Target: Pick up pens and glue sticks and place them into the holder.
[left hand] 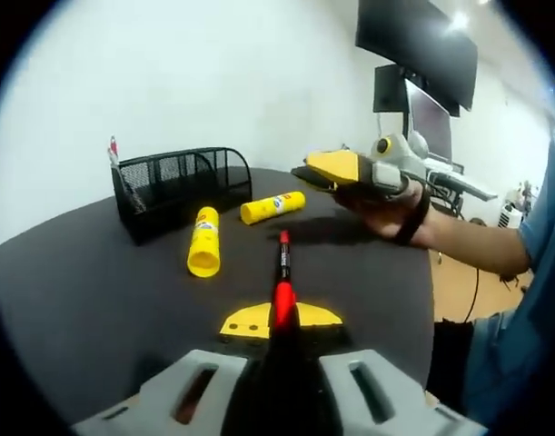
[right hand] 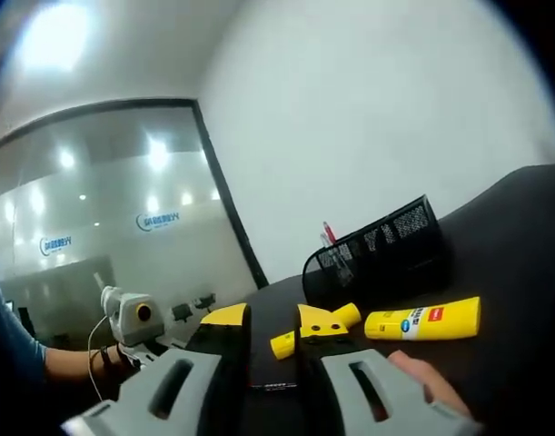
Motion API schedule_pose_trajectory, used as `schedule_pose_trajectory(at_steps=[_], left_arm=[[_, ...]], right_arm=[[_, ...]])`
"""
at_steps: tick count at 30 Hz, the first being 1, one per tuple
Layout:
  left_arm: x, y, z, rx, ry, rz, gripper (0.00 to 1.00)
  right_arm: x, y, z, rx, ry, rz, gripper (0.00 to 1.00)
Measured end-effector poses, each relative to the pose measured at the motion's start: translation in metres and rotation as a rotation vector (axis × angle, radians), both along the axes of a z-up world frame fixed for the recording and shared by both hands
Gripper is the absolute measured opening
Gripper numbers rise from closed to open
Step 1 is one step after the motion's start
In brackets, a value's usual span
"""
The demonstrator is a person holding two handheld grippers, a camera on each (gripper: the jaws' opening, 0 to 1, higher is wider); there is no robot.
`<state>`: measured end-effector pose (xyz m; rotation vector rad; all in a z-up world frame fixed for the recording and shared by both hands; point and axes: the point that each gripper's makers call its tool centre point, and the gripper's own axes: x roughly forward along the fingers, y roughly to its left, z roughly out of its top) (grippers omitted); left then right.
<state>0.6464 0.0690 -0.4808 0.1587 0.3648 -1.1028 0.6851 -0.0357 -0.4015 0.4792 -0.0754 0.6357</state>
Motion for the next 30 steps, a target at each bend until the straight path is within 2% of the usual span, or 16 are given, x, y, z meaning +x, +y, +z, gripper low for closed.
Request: schedule_pose_trajectory(at_steps=[4, 8, 9, 10, 12, 16, 22, 26, 28, 30], left_arm=[[-0.007, -0.003, -0.002, 0.006, -0.012, 0.038, 0.06], [-0.017, -0.004, -0.001, -0.006, 0.026, 0.066, 0.06], [-0.016, -0.004, -0.001, 0.002, 0.013, 0.094, 0.06], [-0.012, -0.002, 0.000, -0.003, 0.004, 0.089, 0.06], [-0.011, -0.001, 0.000, -0.008, 0.012, 0.126, 0.06], [-0.015, -0.005, -0.001, -0.025, 0.008, 0.147, 0.06], [-0.010, -0.002, 0.007, -0.055, -0.005, 0.214, 0.06], [-0.013, -0.008, 0.009, -0.055, -0.014, 0.216, 0.07], [-0.010, -0.006, 0.012, -0.049, -0.041, 0.232, 0.08], [-0.007, -0.004, 0.015, -0.048, -0.044, 0.246, 0.09]], right_arm=[[0.000, 0.000, -0.001, 0.003, 0.006, -0.008, 0.16], [0.000, 0.000, -0.002, -0.002, 0.009, -0.013, 0.16], [-0.001, 0.000, -0.002, -0.003, 0.009, -0.015, 0.16], [-0.001, 0.001, -0.002, -0.003, 0.010, -0.015, 0.16], [-0.003, 0.002, -0.001, -0.002, 0.010, -0.016, 0.16], [-0.003, 0.001, -0.001, 0.007, 0.012, -0.021, 0.16], [-0.001, -0.005, 0.001, 0.034, 0.009, -0.029, 0.16], [-0.002, -0.006, 0.003, 0.041, 0.006, -0.028, 0.16], [-0.001, -0.007, 0.002, 0.041, 0.007, -0.030, 0.16], [-0.002, -0.007, 0.003, 0.047, 0.007, -0.029, 0.16]])
